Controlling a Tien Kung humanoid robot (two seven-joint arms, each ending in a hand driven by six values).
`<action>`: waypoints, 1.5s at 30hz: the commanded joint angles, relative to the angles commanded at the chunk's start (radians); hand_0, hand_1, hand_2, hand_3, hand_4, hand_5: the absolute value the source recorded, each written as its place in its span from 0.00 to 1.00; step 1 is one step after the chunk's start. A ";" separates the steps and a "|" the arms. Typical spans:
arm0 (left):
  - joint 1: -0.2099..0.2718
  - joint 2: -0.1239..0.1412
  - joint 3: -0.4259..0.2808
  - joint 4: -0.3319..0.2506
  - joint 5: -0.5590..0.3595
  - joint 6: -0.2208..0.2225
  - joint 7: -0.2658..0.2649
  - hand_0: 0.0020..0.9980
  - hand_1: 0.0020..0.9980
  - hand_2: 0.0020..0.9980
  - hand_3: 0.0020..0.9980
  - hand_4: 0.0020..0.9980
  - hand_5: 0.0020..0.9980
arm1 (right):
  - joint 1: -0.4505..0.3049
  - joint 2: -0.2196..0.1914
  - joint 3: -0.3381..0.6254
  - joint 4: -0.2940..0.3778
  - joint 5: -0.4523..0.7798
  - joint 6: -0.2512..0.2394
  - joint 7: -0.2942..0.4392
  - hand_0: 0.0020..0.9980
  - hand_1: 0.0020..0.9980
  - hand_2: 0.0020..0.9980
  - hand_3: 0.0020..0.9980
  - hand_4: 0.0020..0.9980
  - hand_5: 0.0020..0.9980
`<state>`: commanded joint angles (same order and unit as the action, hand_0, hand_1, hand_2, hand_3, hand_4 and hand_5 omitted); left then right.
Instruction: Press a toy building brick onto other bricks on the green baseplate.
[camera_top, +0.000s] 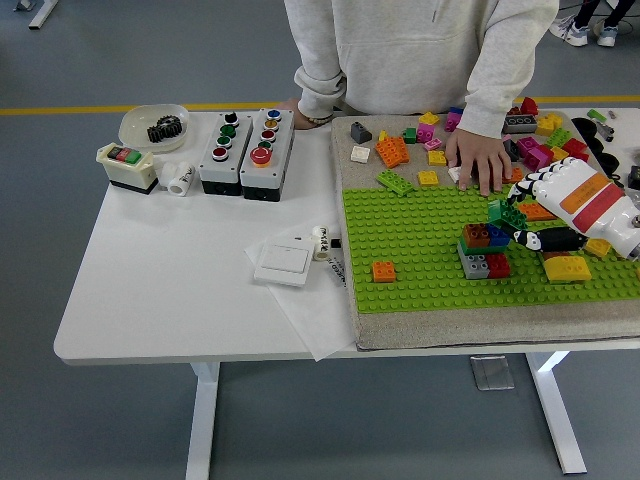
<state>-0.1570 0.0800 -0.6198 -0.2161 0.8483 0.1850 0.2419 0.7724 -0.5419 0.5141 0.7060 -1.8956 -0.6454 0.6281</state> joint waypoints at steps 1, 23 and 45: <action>-0.001 0.000 -0.001 0.000 0.002 0.000 0.001 0.74 0.75 0.75 0.61 0.67 0.61 | 0.006 0.006 -0.010 -0.008 0.002 0.000 0.002 0.36 0.42 0.48 0.50 0.68 0.53; -0.021 0.001 -0.005 -0.004 0.015 -0.003 0.007 0.74 0.75 0.75 0.61 0.68 0.61 | 0.050 0.033 -0.064 -0.080 -0.003 0.000 0.000 0.36 0.43 0.48 0.50 0.68 0.53; -0.034 0.000 -0.011 -0.007 0.028 -0.004 0.013 0.74 0.75 0.76 0.61 0.68 0.61 | 0.075 0.070 -0.117 -0.118 -0.008 0.000 -0.002 0.35 0.43 0.49 0.51 0.68 0.54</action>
<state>-0.1909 0.0799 -0.6311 -0.2233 0.8765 0.1808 0.2553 0.8477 -0.4718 0.3968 0.5877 -1.9031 -0.6454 0.6258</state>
